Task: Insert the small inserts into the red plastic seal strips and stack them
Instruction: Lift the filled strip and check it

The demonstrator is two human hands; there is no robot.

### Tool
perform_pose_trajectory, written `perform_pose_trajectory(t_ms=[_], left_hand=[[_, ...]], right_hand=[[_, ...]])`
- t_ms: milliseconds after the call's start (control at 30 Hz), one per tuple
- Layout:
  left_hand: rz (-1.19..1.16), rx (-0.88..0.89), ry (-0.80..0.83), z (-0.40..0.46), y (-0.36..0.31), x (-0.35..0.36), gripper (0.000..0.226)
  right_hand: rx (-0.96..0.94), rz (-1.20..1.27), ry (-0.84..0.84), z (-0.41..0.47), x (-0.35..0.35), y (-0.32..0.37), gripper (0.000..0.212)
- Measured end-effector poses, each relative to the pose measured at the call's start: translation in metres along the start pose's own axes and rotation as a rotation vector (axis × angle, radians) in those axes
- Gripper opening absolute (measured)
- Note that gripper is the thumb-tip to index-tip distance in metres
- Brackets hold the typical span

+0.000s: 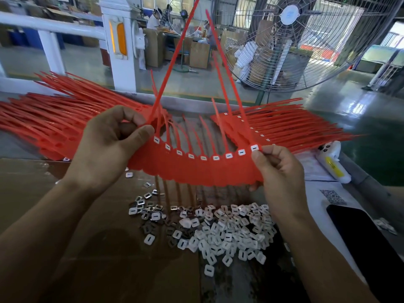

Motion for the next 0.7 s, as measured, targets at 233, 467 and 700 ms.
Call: perform_pose_trajectory(t_ms=[233, 467, 700], left_hand=[[-0.024, 0.040, 0.060, -0.001, 0.008, 0.009, 0.010], [0.049, 0.127, 0.124, -0.004, 0.014, 0.024, 0.012], [-0.043, 0.118, 0.145, -0.004, 0.026, 0.037, 0.016]], right_hand=[[0.196, 0.302, 0.046, 0.006, -0.001, -0.008, 0.018], [0.221, -0.206, 0.294, -0.002, -0.006, -0.006, 0.017], [0.112, -0.202, 0.094, 0.004, -0.024, 0.005, 0.024]])
Point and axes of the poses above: each hand's wrist, its own z-axis towards the middle knuckle, its own x-axis out of the palm, y = z × x, the point moved 6 cm from there along z, towards the middle knuckle, and after that the axes turned 7 degrees about y, right-handed, at the moved point
